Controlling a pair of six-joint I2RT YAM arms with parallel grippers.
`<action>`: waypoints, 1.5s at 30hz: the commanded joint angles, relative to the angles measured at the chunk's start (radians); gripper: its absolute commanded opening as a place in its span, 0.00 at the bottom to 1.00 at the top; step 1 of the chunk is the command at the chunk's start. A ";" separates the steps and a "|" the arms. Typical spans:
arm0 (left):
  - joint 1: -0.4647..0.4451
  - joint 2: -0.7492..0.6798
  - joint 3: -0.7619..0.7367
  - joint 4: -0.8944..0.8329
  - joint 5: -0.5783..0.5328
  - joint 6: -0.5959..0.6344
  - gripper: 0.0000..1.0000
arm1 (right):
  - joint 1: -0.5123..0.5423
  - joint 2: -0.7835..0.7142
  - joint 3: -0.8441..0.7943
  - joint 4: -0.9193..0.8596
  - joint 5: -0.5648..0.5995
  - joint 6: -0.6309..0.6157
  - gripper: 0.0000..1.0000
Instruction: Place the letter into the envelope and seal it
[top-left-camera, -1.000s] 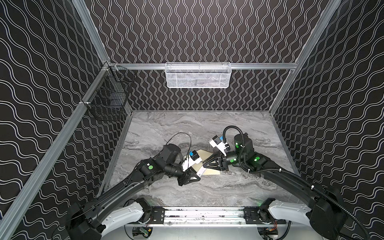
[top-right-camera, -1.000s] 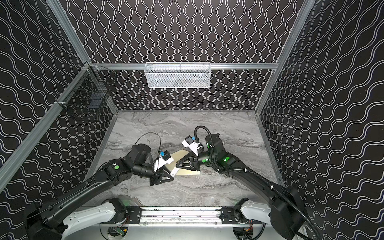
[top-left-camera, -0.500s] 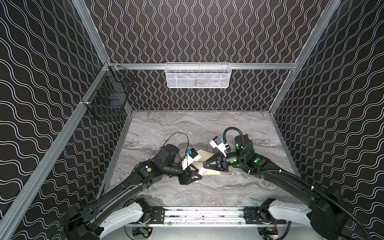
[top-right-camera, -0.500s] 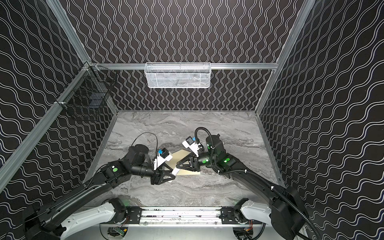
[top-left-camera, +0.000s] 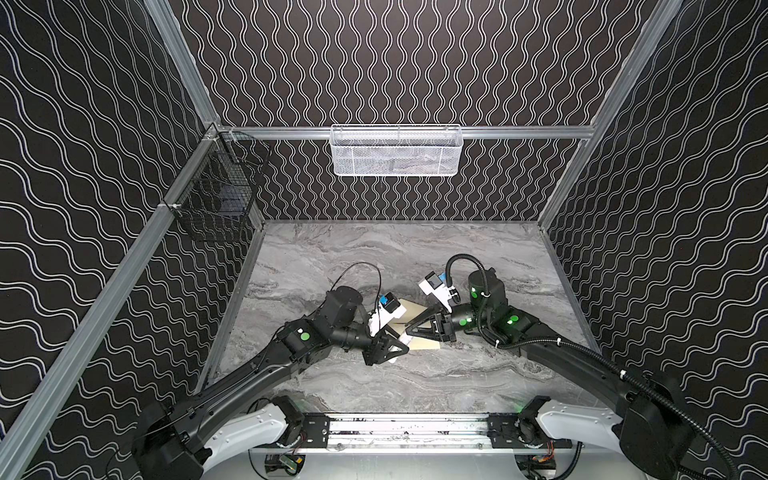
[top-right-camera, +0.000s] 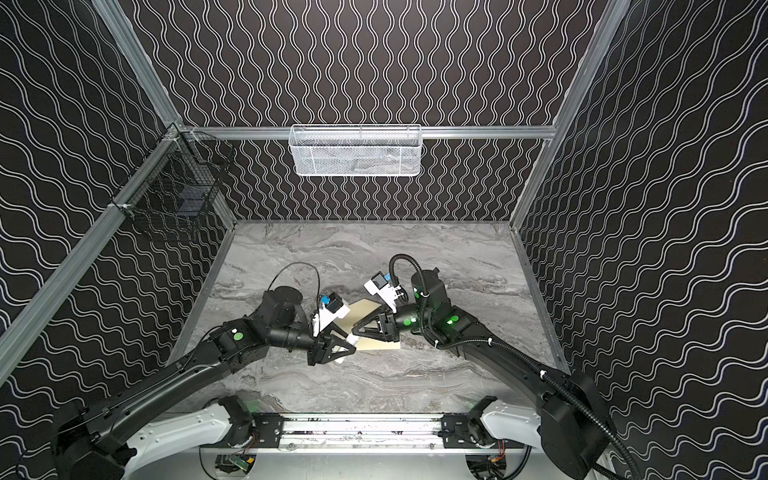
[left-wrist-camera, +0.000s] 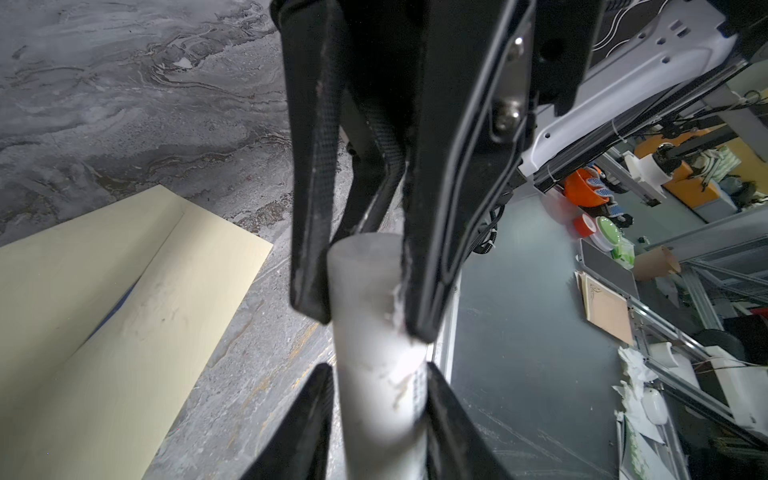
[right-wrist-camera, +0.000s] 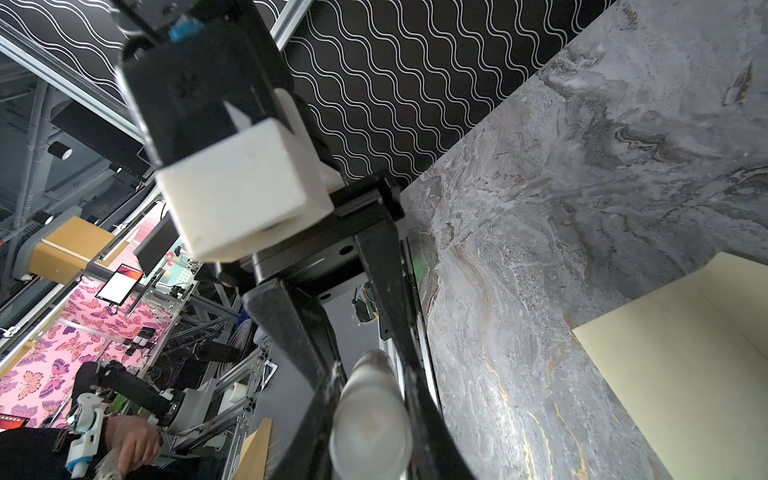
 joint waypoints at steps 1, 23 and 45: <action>0.000 0.012 0.014 0.026 -0.014 -0.001 0.26 | 0.001 0.000 -0.003 0.051 -0.017 0.008 0.08; 0.001 0.001 -0.024 -0.030 -0.026 -0.071 0.00 | -0.090 -0.038 0.013 0.058 -0.046 0.069 0.00; 0.001 -0.055 -0.062 -0.030 -0.015 -0.043 0.00 | -0.159 -0.001 0.139 -0.083 -0.049 0.006 0.00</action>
